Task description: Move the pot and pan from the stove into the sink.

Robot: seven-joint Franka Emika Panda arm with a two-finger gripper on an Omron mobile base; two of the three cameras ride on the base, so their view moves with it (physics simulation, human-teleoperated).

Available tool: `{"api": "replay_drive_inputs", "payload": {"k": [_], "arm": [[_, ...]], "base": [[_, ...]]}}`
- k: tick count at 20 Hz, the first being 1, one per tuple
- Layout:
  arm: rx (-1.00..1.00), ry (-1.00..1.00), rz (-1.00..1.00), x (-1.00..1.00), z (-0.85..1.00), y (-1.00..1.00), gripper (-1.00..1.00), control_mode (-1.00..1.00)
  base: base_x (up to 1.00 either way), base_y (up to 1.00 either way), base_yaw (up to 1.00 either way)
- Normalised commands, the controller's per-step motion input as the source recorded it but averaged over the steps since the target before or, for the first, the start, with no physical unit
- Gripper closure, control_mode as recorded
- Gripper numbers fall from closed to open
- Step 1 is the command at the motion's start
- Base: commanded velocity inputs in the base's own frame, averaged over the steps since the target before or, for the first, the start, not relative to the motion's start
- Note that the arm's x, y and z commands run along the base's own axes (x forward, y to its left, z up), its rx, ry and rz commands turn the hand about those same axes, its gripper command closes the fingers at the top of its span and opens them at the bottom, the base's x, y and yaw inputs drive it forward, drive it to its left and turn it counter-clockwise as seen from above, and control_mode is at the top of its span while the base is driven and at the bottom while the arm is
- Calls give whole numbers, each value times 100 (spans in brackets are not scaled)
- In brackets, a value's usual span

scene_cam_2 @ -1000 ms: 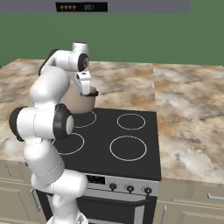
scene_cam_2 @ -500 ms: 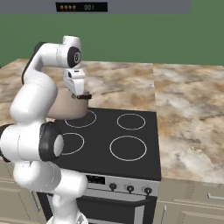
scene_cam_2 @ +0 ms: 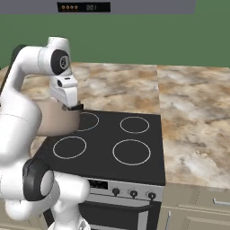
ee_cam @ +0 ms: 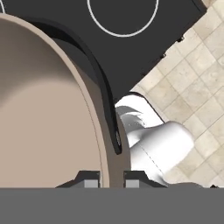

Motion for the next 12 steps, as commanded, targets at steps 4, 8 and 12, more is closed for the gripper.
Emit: {"api": "replay_drive_inputs", "payload": {"k": [4, 8, 12], "arm": [[0, -6, 14, -95, 2, -3, 100, -100], [-1, -18, 15, -80, 0, -8, 100, -100], [-1, -31, 16, -59, -5, -13, 100, -100]], "base": [[0, 0, 0], [0, 0, 0], [0, 0, 0]]}}
